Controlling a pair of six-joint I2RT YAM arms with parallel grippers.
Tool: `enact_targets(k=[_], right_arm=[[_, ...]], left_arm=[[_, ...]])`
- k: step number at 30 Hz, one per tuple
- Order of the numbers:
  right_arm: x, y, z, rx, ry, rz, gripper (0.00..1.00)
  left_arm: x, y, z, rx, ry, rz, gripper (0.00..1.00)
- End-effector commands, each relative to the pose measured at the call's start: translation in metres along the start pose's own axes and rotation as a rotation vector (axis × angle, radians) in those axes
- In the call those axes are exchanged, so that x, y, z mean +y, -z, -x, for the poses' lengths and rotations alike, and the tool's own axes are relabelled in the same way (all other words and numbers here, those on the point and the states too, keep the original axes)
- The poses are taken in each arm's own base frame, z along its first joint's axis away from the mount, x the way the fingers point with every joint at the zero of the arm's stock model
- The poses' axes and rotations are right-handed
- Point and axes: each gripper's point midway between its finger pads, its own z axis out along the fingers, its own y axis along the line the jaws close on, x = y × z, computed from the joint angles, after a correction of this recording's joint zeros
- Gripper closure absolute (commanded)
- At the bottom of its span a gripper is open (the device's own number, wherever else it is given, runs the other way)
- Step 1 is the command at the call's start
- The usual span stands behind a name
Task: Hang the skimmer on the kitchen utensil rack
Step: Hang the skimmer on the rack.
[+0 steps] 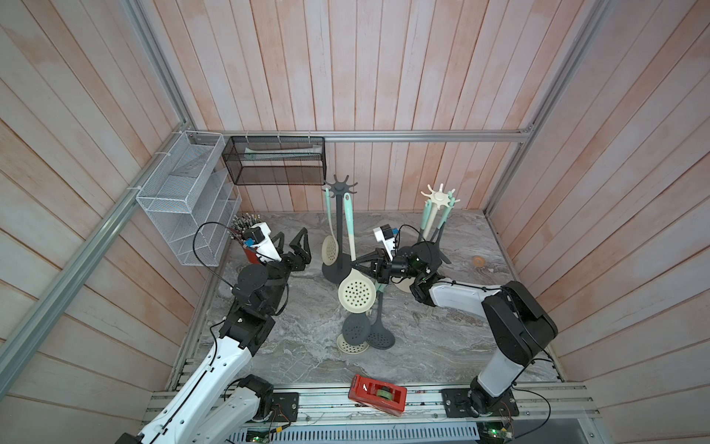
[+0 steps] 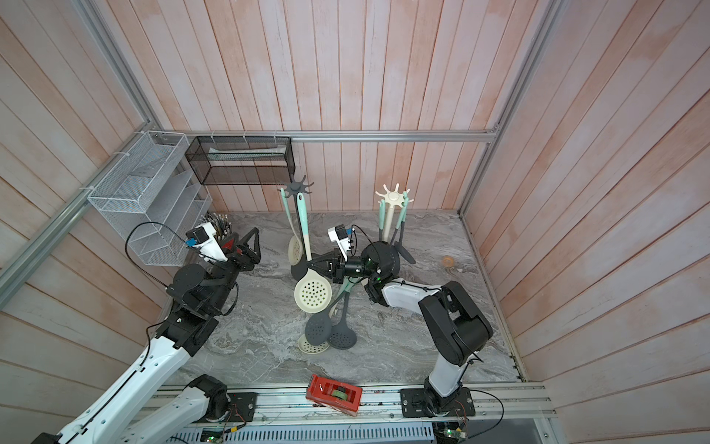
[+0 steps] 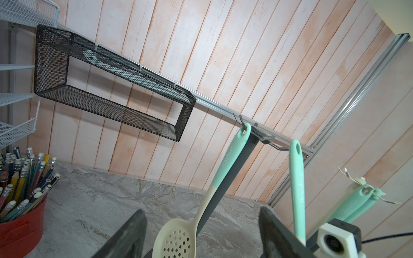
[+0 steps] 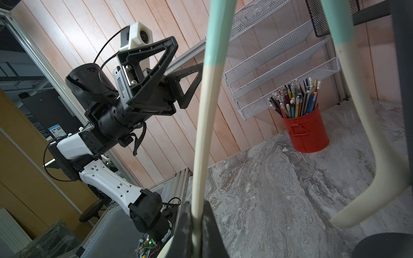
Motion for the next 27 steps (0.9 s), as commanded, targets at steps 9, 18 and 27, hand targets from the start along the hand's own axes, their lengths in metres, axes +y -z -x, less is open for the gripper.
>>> enact_targets(k=[9, 18, 27], right_arm=[[0.0034, -0.0048, 0.0104, -0.004, 0.023, 0.044, 1.0], [0.0018, -0.0054, 0.0076, 0.002, 0.009, 0.053, 1.0], [-0.0001, -0.005, 0.0066, 0.0, -0.017, 0.072, 1.0]], left_arm=[[0.0027, -0.0025, -0.0069, 0.011, 0.001, -0.006, 0.21], [0.0022, -0.002, -0.0061, 0.01, 0.006, -0.01, 0.22], [0.0028, -0.0013, -0.0047, 0.006, 0.006, -0.008, 0.22]])
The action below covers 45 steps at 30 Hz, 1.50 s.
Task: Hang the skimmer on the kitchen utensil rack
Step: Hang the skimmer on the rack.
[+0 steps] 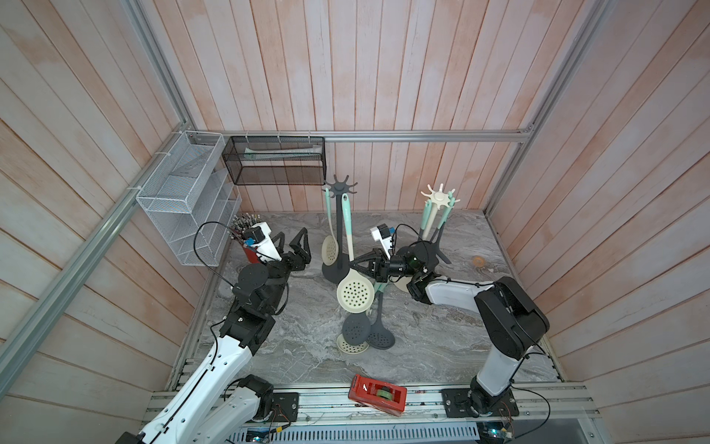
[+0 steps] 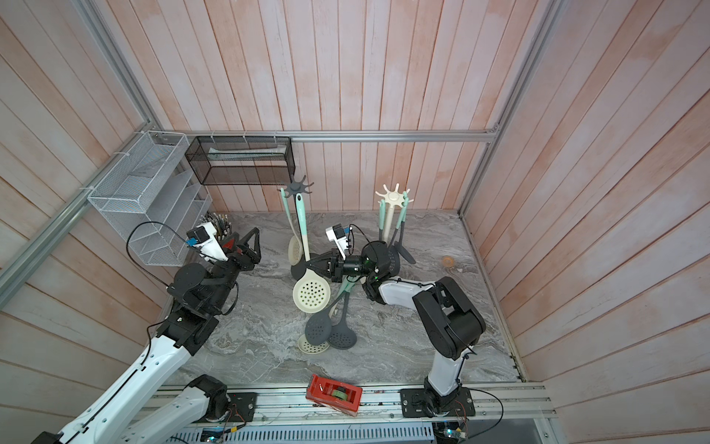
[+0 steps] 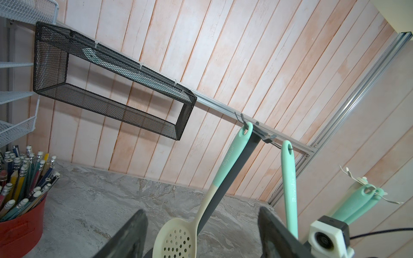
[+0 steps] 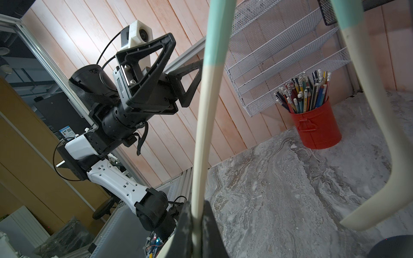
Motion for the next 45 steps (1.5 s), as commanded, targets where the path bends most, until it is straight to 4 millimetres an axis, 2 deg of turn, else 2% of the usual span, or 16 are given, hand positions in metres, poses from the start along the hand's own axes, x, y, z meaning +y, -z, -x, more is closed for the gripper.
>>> enact_targets(k=[1, 8, 9, 11, 13, 22, 33, 40, 42, 45], right_arm=[[0.004, -0.001, 0.009, -0.008, 0.026, 0.034, 1.0], [0.001, -0.001, 0.007, -0.005, 0.003, 0.039, 1.0], [0.001, -0.002, 0.008, -0.006, 0.001, 0.04, 0.97], [-0.001, -0.001, 0.008, -0.011, -0.007, 0.038, 0.84], [0.0, -0.001, 0.009, -0.012, -0.007, 0.039, 0.75], [-0.005, 0.0, 0.014, -0.022, -0.009, -0.002, 0.55], [-0.017, 0.014, 0.036, -0.065, 0.032, -0.163, 0.18], [-0.027, 0.023, 0.06, -0.103, 0.079, -0.297, 0.11], [-0.032, 0.025, 0.067, -0.112, 0.081, -0.351, 0.11], [-0.027, 0.025, 0.078, -0.135, 0.113, -0.367, 0.14]], left_arm=[[0.001, 0.001, -0.003, 0.002, 0.004, -0.009, 0.22], [0.001, 0.002, -0.003, -0.001, 0.005, -0.01, 0.22], [0.001, 0.002, -0.003, -0.001, 0.005, -0.01, 0.22], [0.001, 0.003, -0.001, -0.005, 0.005, -0.011, 0.22], [0.001, 0.004, -0.001, -0.005, 0.005, -0.009, 0.22], [0.003, 0.007, -0.001, -0.01, 0.006, -0.003, 0.22], [0.005, 0.009, -0.001, -0.011, 0.009, 0.004, 0.22], [0.006, 0.011, -0.001, -0.013, 0.012, 0.005, 0.22], [0.007, 0.011, -0.002, -0.012, 0.014, 0.005, 0.22], [0.007, 0.012, -0.003, -0.011, 0.014, 0.005, 0.22]])
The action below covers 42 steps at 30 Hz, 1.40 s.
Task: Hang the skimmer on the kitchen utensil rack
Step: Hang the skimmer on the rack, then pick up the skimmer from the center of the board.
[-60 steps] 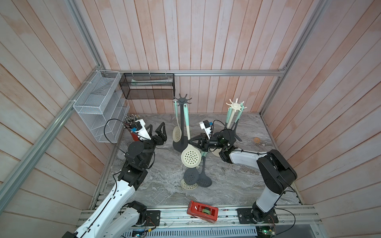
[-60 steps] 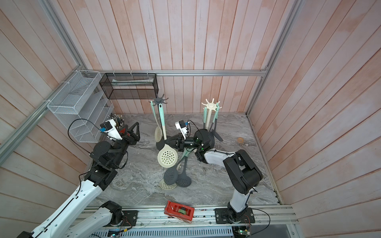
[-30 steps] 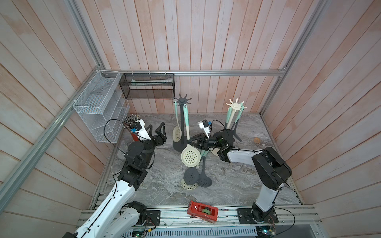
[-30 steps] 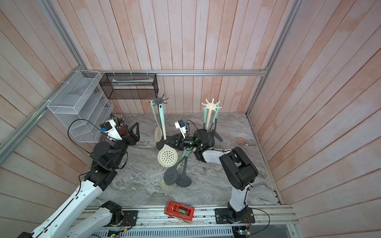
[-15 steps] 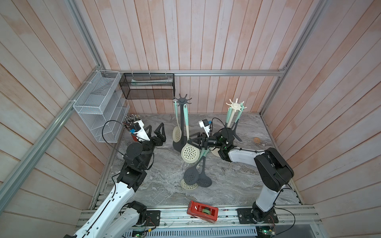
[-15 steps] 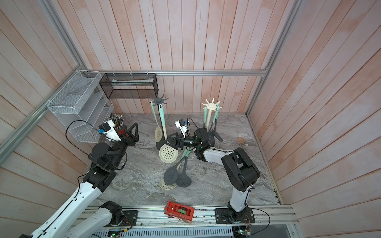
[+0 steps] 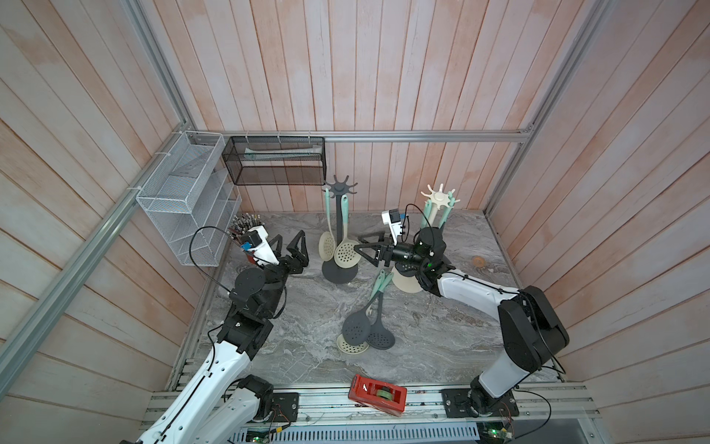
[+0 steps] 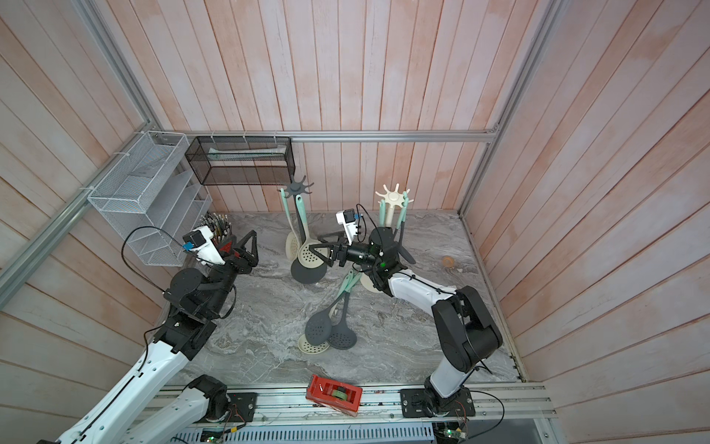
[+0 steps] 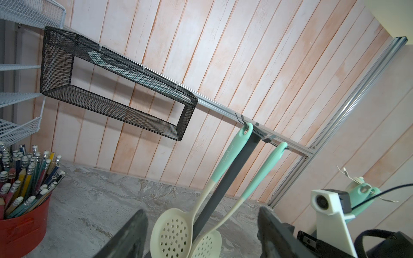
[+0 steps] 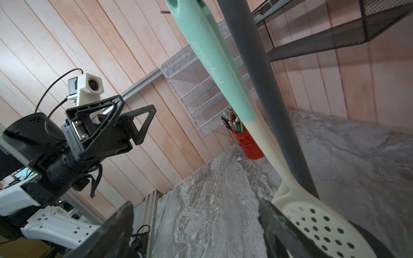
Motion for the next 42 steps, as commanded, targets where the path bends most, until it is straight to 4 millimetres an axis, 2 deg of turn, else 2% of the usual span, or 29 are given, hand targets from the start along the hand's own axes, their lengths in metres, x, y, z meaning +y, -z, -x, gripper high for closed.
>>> enact_targets(k=[1, 5, 8, 15, 20, 24, 27, 33, 42], right_arm=[[0.005, 0.001, 0.022, -0.036, 0.059, -0.038, 0.17], [0.019, -0.006, 0.037, -0.052, 0.079, 0.017, 0.26], [0.024, -0.01, 0.046, -0.063, 0.09, 0.031, 0.27], [0.025, -0.006, 0.048, -0.06, 0.078, 0.008, 0.27], [0.029, 0.014, 0.046, -0.053, 0.074, -0.039, 0.27], [0.032, 0.031, 0.031, -0.018, 0.063, -0.081, 0.27], [0.036, 0.044, 0.022, -0.016, 0.056, -0.108, 0.27], [0.044, 0.066, 0.015, -0.048, 0.062, -0.16, 0.27], [0.05, 0.111, 0.03, -0.181, 0.082, -0.289, 0.25]], left_arm=[[0.004, 0.003, -0.004, 0.001, 0.009, 0.005, 0.22], [0.004, 0.002, -0.006, 0.006, 0.011, 0.002, 0.22], [0.003, 0.002, -0.007, 0.009, 0.018, -0.004, 0.22], [0.004, -0.004, -0.022, 0.074, 0.021, -0.001, 0.21], [0.005, -0.006, -0.054, 0.185, 0.087, -0.017, 0.21], [0.007, 0.0, -0.089, 0.293, 0.149, -0.032, 0.22], [0.006, 0.009, -0.111, 0.36, 0.125, -0.019, 0.25], [-0.016, 0.034, -0.139, 0.412, 0.024, -0.016, 0.28], [-0.055, 0.05, -0.186, 0.521, -0.061, -0.073, 0.31]])
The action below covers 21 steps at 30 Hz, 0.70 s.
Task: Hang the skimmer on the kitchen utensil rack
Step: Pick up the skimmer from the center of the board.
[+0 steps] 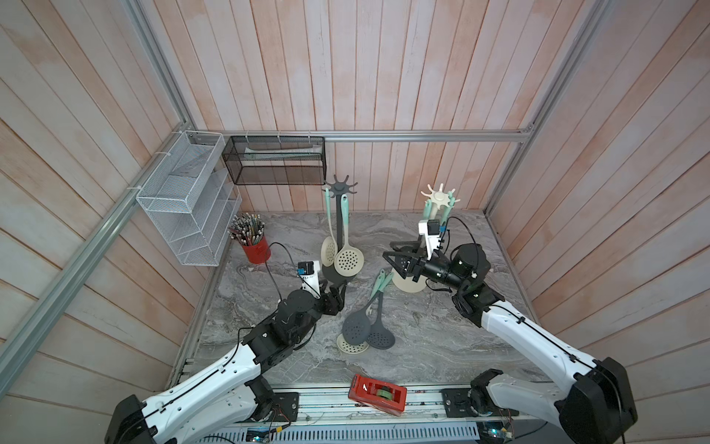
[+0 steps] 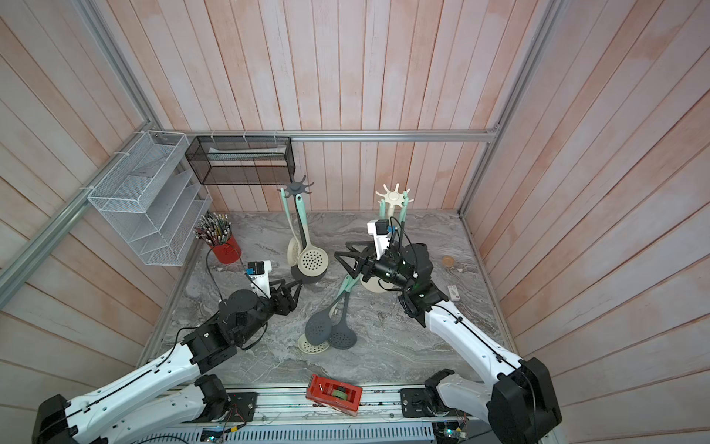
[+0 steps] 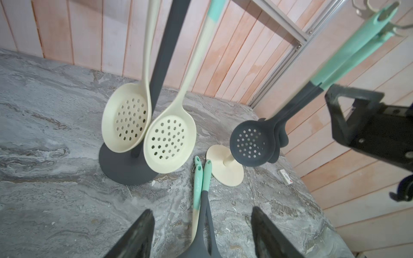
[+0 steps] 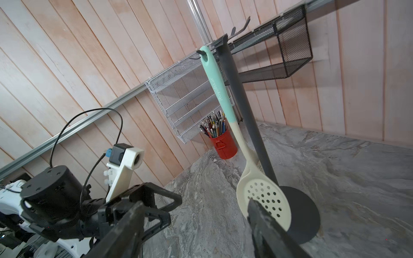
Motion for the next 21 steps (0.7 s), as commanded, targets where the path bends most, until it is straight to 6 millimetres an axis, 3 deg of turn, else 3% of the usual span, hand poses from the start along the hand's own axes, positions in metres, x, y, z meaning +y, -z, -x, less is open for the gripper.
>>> enact_targets(k=[1, 8, 15, 21], right_arm=[[-0.006, 0.017, 0.016, -0.082, 0.01, -0.086, 0.25], [-0.019, 0.056, 0.029, -0.205, 0.033, -0.268, 0.23], [-0.05, 0.1, 0.029, -0.313, -0.054, -0.397, 0.23], [-0.06, 0.118, 0.024, -0.336, -0.076, -0.422, 0.23]], left_arm=[[-0.002, -0.006, -0.012, 0.026, -0.049, 0.039, 0.31], [-0.031, -0.024, -0.046, 0.163, -0.182, 0.026, 0.37], [-0.034, -0.046, -0.079, 0.315, -0.262, 0.087, 0.37], [-0.043, -0.064, -0.102, 0.431, -0.302, 0.087, 0.38]])
